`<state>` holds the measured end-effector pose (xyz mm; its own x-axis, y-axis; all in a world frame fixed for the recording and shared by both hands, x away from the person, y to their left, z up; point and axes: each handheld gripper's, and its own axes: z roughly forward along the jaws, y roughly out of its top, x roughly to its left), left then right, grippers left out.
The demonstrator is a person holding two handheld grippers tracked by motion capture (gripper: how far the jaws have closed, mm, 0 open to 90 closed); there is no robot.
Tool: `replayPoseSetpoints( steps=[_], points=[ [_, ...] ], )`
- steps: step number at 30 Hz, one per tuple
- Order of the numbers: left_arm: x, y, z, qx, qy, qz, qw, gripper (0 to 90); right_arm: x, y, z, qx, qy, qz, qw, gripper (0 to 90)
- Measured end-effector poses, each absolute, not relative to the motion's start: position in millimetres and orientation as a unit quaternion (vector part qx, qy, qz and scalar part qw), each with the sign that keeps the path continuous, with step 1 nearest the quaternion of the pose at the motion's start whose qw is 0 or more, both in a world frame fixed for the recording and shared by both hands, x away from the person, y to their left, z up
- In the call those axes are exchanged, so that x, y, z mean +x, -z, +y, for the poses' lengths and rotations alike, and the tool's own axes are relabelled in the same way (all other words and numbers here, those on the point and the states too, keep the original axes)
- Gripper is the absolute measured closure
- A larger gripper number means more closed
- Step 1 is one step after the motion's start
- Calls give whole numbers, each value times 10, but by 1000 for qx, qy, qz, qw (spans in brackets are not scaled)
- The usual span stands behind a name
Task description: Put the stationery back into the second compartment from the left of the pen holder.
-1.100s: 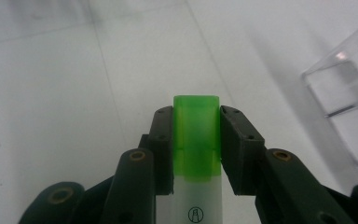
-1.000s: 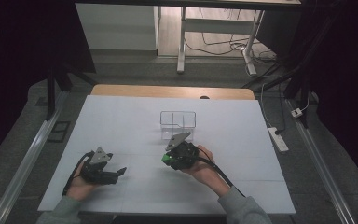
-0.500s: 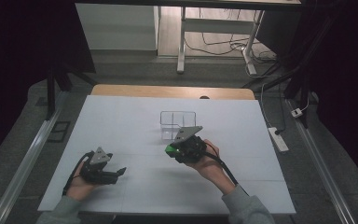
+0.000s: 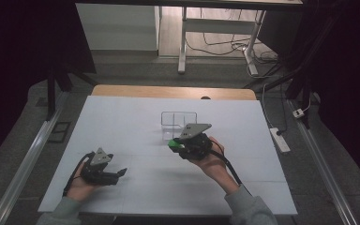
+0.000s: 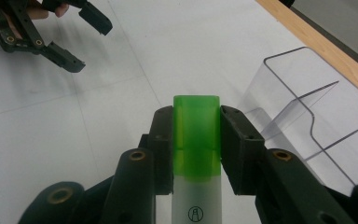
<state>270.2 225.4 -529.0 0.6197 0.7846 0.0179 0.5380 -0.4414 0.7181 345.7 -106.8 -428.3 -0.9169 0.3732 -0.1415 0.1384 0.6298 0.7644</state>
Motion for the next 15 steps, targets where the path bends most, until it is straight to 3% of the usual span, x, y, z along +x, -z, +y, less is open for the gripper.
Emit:
replayPoseSetpoints(
  steps=[15],
  points=[
    [2691, 5286, 2272, 829, -178, 401, 348, 213, 3646, 4204, -1232, 185, -448, 862, 152, 675]
  ],
)
